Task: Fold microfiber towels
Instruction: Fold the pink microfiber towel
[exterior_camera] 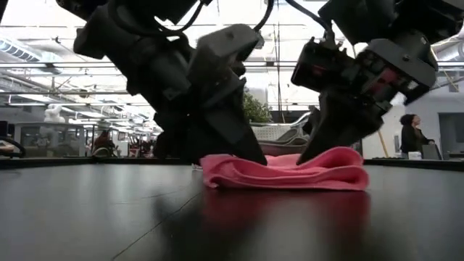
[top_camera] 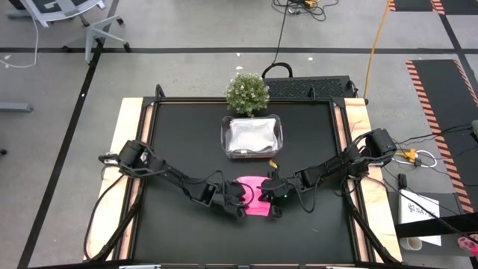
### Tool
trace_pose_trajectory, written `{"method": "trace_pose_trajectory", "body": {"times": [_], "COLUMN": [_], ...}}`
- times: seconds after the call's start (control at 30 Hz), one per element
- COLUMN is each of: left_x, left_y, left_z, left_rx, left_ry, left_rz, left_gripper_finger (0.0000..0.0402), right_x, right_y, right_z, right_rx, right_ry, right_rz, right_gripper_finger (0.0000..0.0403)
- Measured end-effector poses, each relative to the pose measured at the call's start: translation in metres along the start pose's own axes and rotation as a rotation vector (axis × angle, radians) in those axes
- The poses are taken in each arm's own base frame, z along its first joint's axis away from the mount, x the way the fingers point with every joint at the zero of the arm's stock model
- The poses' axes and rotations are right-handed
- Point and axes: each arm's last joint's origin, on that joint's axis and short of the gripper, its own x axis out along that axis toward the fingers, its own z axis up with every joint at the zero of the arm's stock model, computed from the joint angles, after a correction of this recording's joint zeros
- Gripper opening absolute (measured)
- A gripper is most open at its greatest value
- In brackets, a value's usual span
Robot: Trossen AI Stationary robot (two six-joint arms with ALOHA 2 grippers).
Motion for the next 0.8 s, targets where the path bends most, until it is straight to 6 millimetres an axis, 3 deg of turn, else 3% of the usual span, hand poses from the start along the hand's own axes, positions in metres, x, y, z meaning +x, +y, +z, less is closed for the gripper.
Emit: {"method": "trace_pose_trajectory", "body": {"times": [0.17, 0.4, 0.63, 0.8], "left_x": [0.003, 0.002, -0.027, -0.027], "left_y": [-0.01, -0.014, -0.021, -0.009], "left_z": [-0.013, -0.017, 0.007, 0.016], "left_rx": [-0.024, -0.07, 0.05, 0.142], "left_ry": [0.019, -0.005, -0.206, -0.266], "left_rz": [-0.047, -0.054, 0.01, 0.134], "left_gripper_finger": [0.0181, 0.0181, 0.0181, 0.0181], "right_x": [0.007, 0.002, -0.03, -0.022], "right_y": [0.005, 0.006, 0.015, 0.01], "right_z": [-0.01, -0.011, 0.017, 0.02], "right_rx": [0.024, -0.011, -0.178, -0.264], "right_ry": [0.051, 0.087, -0.097, -0.158], "right_rz": [0.029, 0.028, 0.021, -0.049], "right_gripper_finger": [0.0, 0.0, 0.0, 0.0]}}
